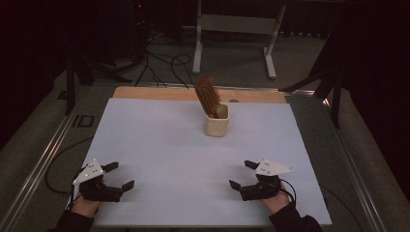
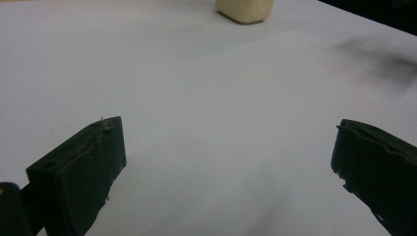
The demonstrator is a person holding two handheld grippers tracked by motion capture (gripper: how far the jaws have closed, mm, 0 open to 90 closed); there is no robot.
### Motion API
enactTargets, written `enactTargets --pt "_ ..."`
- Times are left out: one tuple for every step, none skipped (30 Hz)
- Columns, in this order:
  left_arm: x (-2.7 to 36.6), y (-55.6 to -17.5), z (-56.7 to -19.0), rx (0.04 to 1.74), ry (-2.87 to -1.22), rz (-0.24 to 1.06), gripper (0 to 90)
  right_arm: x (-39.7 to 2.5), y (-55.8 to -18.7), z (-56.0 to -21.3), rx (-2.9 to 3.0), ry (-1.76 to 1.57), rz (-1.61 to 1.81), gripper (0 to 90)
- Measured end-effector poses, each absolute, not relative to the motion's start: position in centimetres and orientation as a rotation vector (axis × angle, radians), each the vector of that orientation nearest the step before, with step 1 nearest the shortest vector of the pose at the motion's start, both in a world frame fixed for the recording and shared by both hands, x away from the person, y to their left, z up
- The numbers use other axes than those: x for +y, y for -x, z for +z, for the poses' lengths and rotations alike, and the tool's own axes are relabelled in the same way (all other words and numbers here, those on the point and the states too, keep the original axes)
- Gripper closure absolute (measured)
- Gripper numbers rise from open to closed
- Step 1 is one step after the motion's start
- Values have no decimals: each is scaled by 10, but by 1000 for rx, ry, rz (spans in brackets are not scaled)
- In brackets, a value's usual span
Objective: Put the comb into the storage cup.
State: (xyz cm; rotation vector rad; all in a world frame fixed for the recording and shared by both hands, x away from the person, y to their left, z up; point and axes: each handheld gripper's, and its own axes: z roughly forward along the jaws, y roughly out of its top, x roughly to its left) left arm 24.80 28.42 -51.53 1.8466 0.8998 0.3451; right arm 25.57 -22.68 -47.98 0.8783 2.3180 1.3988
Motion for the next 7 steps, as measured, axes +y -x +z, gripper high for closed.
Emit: enactTargets --pt "284 -248 -515 900 -1849 344 8 -227 -256 -480 2318 -880 1397 96" --pt "284 -248 -516 899 -1850 341 8 -227 -256 -480 2318 -881 1399 96" --pt "284 -248 -516 899 -1852 339 8 -227 -256 -480 2318 -881 1397 96" --pt "284 -248 -516 899 -1852 339 8 -227 -256 -480 2318 -881 1397 96" --pt "284 -248 -516 899 -1853 339 8 -227 -256 -480 2318 -881 1394 96" --pt "284 -248 -516 899 -1852 338 8 -227 -256 -480 2317 -883 1401 96" --pt "284 -248 -516 899 -1850 337 8 -227 -256 -480 2318 -882 1396 96"
